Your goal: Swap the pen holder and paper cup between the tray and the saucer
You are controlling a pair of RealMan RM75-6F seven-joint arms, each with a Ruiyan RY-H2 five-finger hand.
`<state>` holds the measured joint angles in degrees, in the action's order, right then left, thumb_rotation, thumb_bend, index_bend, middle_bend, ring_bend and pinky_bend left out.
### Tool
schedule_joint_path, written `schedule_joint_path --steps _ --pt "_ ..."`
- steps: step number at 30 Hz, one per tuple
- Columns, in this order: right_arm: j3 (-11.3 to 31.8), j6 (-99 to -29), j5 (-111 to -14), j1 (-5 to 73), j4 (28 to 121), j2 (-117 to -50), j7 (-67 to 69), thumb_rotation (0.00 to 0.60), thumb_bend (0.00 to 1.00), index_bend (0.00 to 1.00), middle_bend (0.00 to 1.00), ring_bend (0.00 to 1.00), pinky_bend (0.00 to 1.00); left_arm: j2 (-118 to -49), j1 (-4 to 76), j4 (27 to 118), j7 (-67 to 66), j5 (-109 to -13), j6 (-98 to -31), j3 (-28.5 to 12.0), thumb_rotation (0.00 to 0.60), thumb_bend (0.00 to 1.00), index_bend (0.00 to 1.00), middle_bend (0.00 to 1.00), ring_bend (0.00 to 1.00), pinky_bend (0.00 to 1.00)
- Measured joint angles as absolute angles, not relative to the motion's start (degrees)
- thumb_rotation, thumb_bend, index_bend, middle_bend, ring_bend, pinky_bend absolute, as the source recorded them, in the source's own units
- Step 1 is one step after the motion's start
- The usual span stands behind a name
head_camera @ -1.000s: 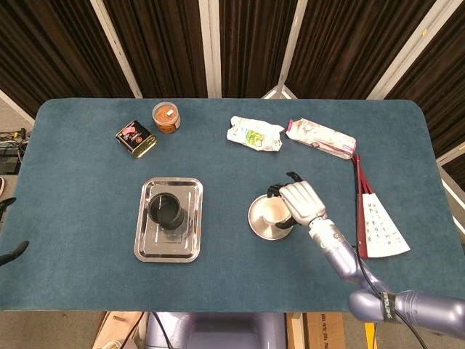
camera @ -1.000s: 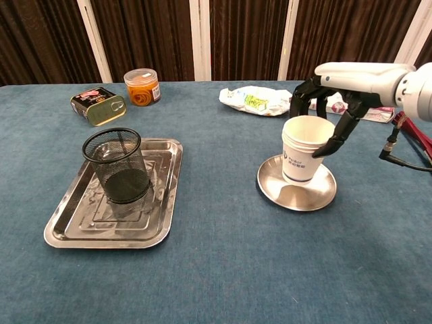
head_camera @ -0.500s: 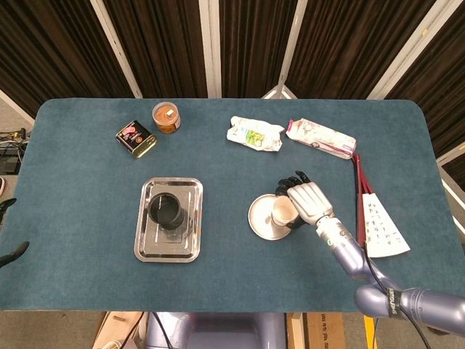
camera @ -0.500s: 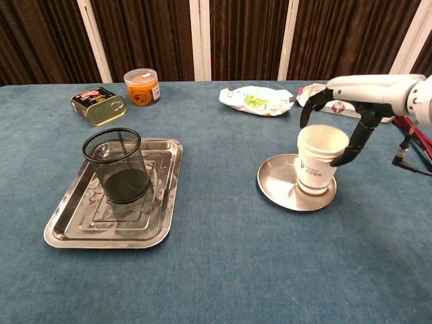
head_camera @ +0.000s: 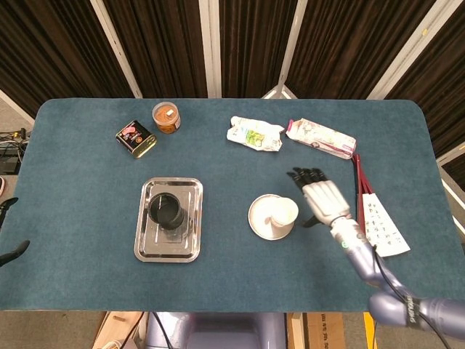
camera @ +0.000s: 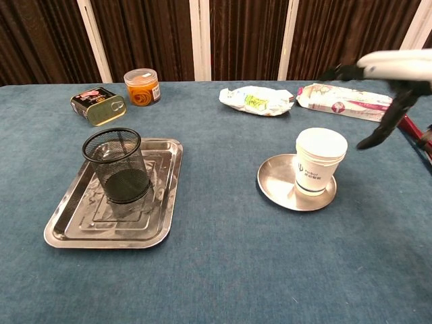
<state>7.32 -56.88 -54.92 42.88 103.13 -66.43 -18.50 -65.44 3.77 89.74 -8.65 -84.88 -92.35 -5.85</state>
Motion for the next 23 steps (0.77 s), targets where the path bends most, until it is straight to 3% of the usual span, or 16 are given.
schedule_joint_path --steps 5,12,17,23 --pt "5.40 -69.91 -61.62 35.66 104.38 -63.00 -18.15 0.600 0.00 0.00 0.00 0.00 0.00 -65.18 4.56 89.71 -8.49 -85.47 -90.33 -5.13 0.600 0.06 0.21 0.00 0.00 0.04" --pt "-0.61 -89.99 -71.52 18.35 99.06 -61.85 -14.92 0.600 0.00 0.00 0.00 0.00 0.00 -65.13 4.76 90.37 -9.55 -85.90 -89.06 -4.08 0.600 0.06 0.21 0.00 0.00 0.04" --pt "-3.18 -95.56 -75.82 12.11 92.03 -64.38 -14.06 0.600 0.00 0.00 0.00 0.00 0.00 -65.03 4.62 90.84 -10.39 -86.33 -88.85 -3.46 0.600 0.06 0.21 0.00 0.00 0.04" --pt "-3.57 -96.29 -78.92 10.11 89.90 -65.74 -15.69 0.600 0.00 0.00 0.00 0.00 0.00 -65.11 4.77 90.83 -10.65 -87.35 -88.21 -2.69 0.600 0.06 0.21 0.00 0.00 0.04"
